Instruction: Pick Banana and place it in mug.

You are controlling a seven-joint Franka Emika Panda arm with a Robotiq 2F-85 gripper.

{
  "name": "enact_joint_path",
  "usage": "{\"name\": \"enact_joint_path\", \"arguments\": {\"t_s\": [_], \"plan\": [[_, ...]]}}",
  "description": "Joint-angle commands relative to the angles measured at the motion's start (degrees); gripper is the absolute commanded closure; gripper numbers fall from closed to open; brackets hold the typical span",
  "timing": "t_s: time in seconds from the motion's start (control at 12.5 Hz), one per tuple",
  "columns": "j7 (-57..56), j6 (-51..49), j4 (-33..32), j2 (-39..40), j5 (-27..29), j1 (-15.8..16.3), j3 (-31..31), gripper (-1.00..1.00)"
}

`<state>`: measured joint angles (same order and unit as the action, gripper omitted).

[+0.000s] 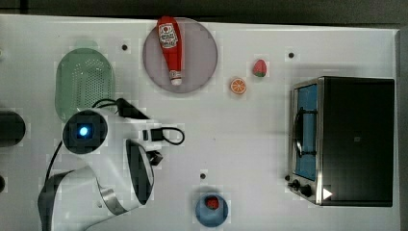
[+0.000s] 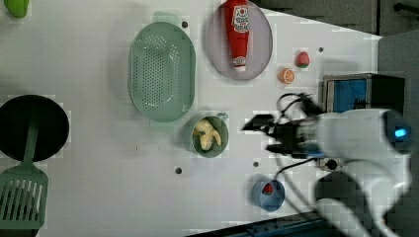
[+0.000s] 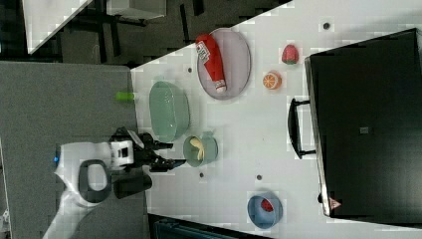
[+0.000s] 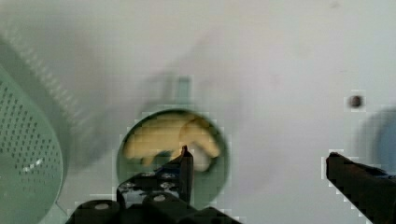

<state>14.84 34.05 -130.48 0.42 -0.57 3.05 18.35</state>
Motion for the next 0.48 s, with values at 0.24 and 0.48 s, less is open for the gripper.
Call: {"name": "enact_joint_path", "arguments": {"t_s": [0.24, 0.48], "plan": [[-1.75, -17.46, 13.72, -12.07, 0.35, -2.38, -14.11, -1.0], [-3.69, -25.95, 17.43, -15.65, 0.11, -2.43, -20.39, -1.0]]}}
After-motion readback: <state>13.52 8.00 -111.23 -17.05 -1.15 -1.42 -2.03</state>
